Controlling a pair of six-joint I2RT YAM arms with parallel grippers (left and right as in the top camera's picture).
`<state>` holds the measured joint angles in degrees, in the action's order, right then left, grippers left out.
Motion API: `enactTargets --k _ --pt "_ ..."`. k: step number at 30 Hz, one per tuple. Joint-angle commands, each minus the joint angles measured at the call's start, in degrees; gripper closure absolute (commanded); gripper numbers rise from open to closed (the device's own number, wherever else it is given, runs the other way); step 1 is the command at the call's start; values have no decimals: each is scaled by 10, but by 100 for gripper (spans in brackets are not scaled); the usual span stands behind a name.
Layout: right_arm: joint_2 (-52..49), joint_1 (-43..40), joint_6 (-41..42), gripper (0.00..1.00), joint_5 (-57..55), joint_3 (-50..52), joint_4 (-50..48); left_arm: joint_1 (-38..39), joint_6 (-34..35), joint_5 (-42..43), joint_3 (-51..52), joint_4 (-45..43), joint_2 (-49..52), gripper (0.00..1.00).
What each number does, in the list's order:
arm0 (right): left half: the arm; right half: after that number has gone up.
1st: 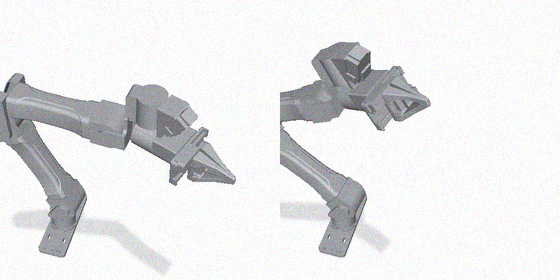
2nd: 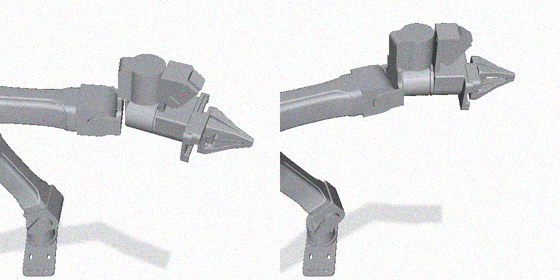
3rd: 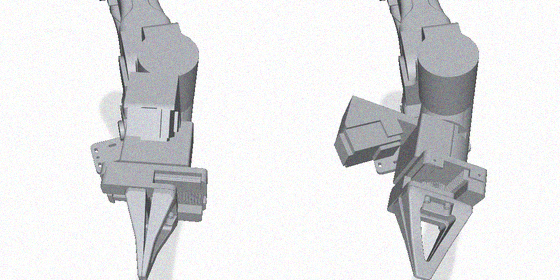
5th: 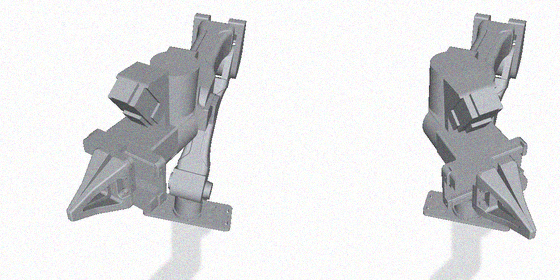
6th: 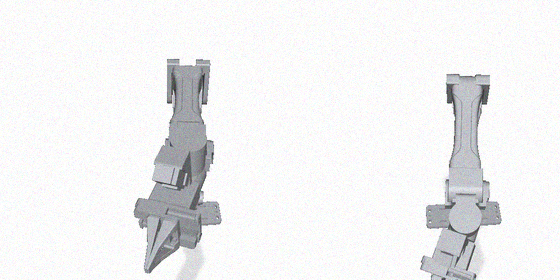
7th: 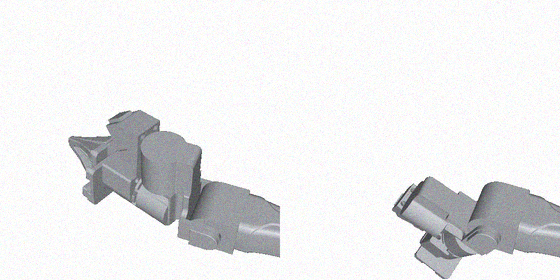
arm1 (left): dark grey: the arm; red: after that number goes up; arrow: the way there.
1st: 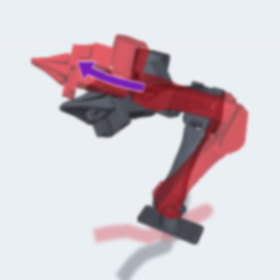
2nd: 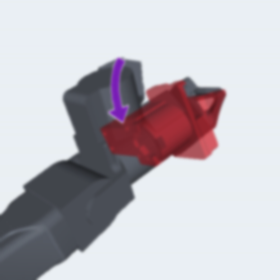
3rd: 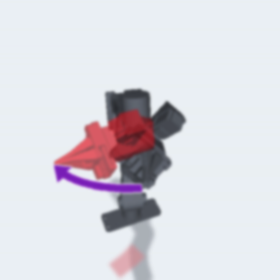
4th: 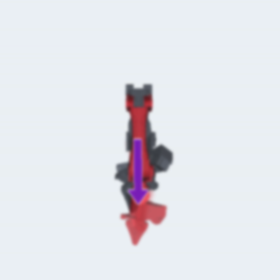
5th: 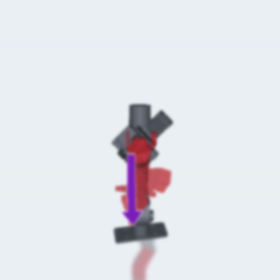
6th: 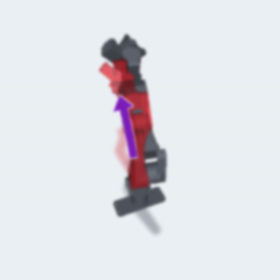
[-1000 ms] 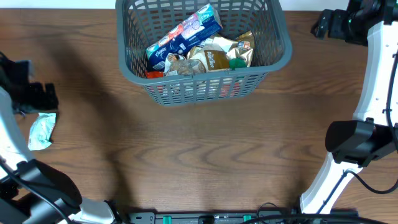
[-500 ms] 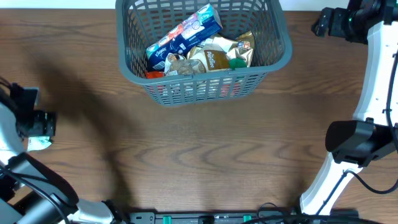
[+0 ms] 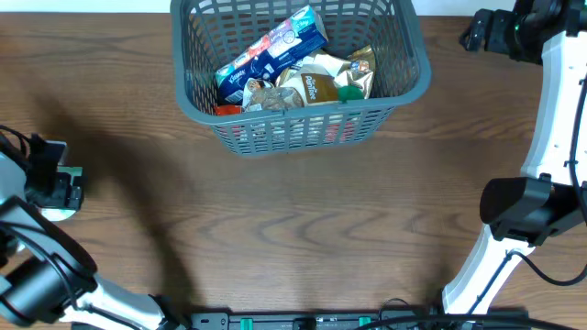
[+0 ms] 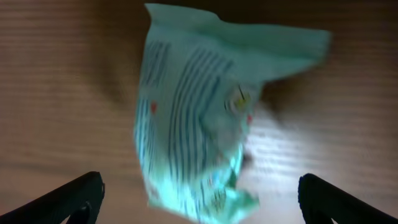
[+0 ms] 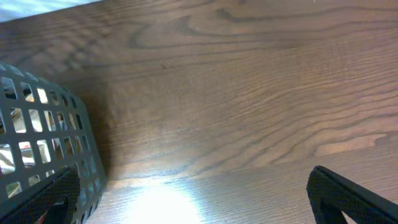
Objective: Pack container
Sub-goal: 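Move the left gripper to the mint-green wrapper and grasp it, then lift the mint-green wrapper and drop it into the basket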
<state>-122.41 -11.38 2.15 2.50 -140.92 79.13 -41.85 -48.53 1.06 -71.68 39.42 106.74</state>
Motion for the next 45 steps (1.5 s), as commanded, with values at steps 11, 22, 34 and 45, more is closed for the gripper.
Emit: enactTargets --k 11,22,34,45 --pt "-2 14 26 1 -5 2 6 -3 -2 10 3 -32 84 1" --pt "-2 23 25 1 -6 2 6 10 107 93 -1 -30 73 60" --pt "-2 -21 104 1 -3 2 15 74 251 95 -138 116 -22 94" --pt "-2 -59 86 1 25 2 28 184 278 189 -427 306 -80 94"
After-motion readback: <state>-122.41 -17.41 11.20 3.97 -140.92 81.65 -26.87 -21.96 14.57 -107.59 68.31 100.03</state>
